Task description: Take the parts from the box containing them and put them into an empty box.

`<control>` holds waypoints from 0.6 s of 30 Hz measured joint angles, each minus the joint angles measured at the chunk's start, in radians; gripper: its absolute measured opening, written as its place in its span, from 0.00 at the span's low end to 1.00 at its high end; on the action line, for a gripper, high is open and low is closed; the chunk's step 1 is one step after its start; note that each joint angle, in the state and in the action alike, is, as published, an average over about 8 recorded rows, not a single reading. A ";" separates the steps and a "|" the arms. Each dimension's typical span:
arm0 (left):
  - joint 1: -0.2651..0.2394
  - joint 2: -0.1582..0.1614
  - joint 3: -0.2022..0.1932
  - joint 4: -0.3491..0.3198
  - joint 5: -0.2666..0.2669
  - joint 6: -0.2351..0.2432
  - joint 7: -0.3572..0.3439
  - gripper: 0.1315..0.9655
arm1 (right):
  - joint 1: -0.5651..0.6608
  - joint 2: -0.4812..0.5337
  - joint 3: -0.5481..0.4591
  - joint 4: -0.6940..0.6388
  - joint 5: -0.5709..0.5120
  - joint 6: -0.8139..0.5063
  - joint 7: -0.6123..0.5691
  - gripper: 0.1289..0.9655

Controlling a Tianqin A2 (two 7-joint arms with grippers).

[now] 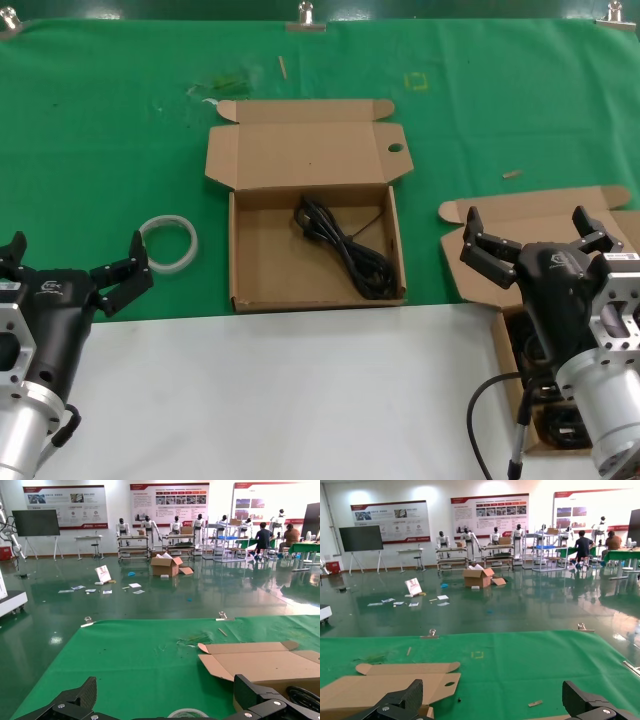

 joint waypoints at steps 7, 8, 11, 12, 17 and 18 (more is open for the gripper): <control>0.000 0.000 0.000 0.000 0.000 0.000 0.000 1.00 | 0.000 0.000 0.000 0.000 0.000 0.000 0.000 1.00; 0.000 0.000 0.000 0.000 0.000 0.000 0.000 1.00 | 0.000 0.000 0.000 0.000 0.000 0.000 0.000 1.00; 0.000 0.000 0.000 0.000 0.000 0.000 0.000 1.00 | 0.000 0.000 0.000 0.000 0.000 0.000 0.000 1.00; 0.000 0.000 0.000 0.000 0.000 0.000 0.000 1.00 | 0.000 0.000 0.000 0.000 0.000 0.000 0.000 1.00; 0.000 0.000 0.000 0.000 0.000 0.000 0.000 1.00 | 0.000 0.000 0.000 0.000 0.000 0.000 0.000 1.00; 0.000 0.000 0.000 0.000 0.000 0.000 0.000 1.00 | 0.000 0.000 0.000 0.000 0.000 0.000 0.000 1.00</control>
